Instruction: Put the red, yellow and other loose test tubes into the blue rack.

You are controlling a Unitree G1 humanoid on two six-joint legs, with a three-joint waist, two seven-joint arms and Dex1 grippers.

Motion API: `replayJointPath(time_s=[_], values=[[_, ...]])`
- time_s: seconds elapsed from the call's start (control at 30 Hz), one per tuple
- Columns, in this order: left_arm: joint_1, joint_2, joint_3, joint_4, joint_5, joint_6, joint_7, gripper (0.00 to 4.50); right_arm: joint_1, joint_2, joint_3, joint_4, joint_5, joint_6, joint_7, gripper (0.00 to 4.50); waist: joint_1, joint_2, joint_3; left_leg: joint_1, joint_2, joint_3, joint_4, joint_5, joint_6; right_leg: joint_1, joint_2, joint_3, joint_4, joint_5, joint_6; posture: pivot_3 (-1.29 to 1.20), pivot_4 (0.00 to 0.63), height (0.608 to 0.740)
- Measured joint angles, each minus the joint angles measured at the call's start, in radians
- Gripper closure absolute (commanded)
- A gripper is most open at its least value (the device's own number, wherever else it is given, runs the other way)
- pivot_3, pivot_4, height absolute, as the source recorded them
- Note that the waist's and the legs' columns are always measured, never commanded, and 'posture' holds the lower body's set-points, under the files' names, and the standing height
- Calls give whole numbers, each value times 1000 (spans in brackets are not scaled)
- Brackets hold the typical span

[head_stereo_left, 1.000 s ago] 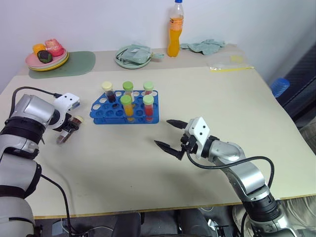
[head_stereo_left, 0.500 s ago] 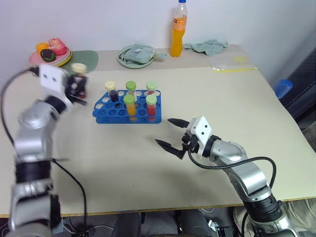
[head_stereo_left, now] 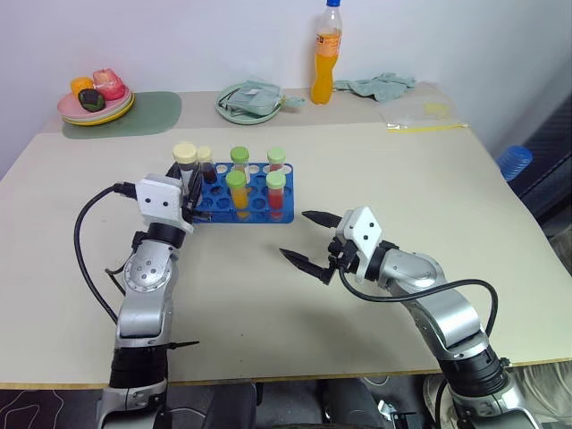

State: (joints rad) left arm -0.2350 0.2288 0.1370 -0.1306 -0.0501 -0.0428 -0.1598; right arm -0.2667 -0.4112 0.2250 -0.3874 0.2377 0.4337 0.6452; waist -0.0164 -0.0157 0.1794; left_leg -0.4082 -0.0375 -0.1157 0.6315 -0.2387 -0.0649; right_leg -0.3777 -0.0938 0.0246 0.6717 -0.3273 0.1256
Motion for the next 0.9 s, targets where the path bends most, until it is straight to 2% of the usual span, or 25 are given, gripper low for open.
replayJointPath(time_s=[0.37,0.6,0.63,0.67,0.77,0.9], values=[[-111,-19,-8,200,-28,-30,-33,3735,2,12,0,0,1,3,-12,0,-1,0,0,0,0,-1,0,0,0,1,0,-1,-1,0,0,0,150,740],[-111,-34,-9,220,-27,-31,-38,3735,7,14,0,-2,0,9,-21,0,3,0,0,0,0,-1,0,0,0,2,0,-1,-2,0,0,0,150,740],[-110,-35,-9,220,-27,-31,-38,2936,11,14,0,-2,1,10,-21,0,3,0,0,0,0,-1,0,0,0,2,0,-1,-2,0,0,0,150,740],[-109,-36,-8,220,-29,-31,-39,2700,12,14,0,-2,1,11,-21,0,2,0,0,0,0,-1,0,0,0,2,0,-1,-2,0,0,0,150,740],[-91,-46,-6,199,-49,-29,-42,1264,13,13,0,-2,0,11,-21,0,2,0,0,0,0,-1,0,0,0,2,0,-1,-2,0,0,0,150,740],[-66,-39,7,73,-118,5,-57,1264,12,-11,-19,-6,11,14,-9,0,-1,0,0,0,0,-1,0,0,0,2,0,-1,-2,0,0,0,150,740]])
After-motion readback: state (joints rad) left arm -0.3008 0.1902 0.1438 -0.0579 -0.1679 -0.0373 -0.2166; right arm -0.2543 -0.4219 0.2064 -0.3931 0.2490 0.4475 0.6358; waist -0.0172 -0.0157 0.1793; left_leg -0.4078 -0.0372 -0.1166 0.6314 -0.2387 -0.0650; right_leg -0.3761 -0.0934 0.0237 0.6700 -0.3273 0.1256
